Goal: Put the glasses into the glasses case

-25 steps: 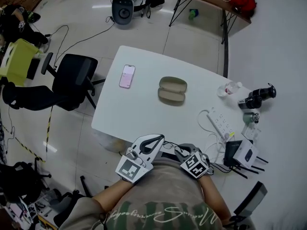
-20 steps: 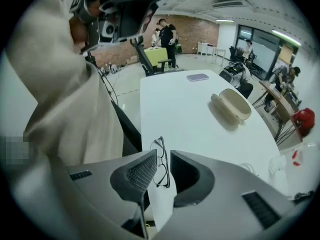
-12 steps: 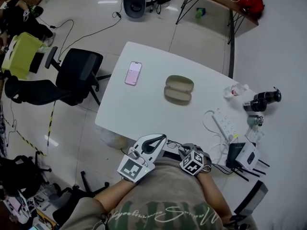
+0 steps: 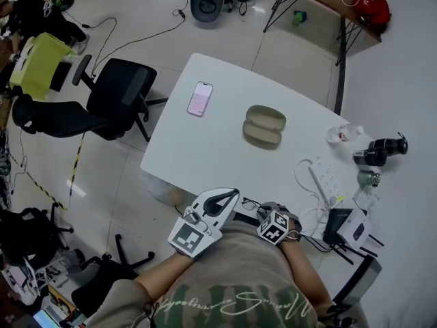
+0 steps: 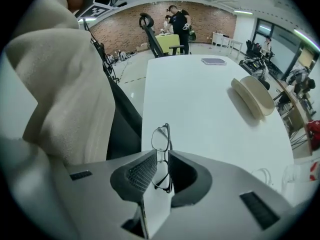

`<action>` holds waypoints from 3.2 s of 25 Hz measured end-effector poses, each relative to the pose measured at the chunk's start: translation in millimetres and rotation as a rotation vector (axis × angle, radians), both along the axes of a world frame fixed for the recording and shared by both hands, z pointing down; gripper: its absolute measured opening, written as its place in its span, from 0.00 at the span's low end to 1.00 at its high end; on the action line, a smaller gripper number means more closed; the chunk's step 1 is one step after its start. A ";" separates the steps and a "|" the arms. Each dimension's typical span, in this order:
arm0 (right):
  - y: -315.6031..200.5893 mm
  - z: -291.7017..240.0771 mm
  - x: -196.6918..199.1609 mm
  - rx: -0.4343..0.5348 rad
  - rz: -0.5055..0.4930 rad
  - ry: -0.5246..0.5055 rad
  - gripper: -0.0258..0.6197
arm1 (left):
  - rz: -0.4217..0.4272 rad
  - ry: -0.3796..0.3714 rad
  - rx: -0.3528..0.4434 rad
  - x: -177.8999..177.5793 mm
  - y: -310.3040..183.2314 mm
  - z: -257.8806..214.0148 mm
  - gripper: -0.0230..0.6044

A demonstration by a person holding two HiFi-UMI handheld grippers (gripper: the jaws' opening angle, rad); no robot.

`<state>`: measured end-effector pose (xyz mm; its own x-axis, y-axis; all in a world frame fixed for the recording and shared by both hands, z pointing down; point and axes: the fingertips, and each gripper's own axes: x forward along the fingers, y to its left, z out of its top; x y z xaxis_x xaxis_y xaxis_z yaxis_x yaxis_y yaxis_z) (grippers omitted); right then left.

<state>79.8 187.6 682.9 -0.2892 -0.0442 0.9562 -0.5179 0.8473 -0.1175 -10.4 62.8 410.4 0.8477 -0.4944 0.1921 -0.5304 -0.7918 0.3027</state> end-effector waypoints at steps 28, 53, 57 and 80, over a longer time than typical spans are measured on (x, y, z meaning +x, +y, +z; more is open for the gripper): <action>0.7 34.7 -0.6 -0.081 -0.114 0.051 0.14 | -0.026 0.036 -0.041 -6.7 -3.6 0.9 0.05; -9.6 34.4 -1.7 -0.062 -0.140 0.103 0.09 | 0.034 0.095 -0.104 -28.5 -7.2 7.5 0.05; -16.4 29.8 -4.9 -0.062 -0.126 0.121 0.09 | 0.066 0.116 -0.115 -34.1 -12.2 10.8 0.05; -32.1 27.5 -6.3 -0.010 -0.130 0.055 0.09 | 0.082 0.068 -0.054 0.2 -23.1 -1.0 0.05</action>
<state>73.5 155.5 710.3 -0.2391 0.0001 0.9710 -0.4096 0.9067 -0.1010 -10.2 39.8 409.4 0.8967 -0.4136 0.1575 -0.4416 -0.8130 0.3795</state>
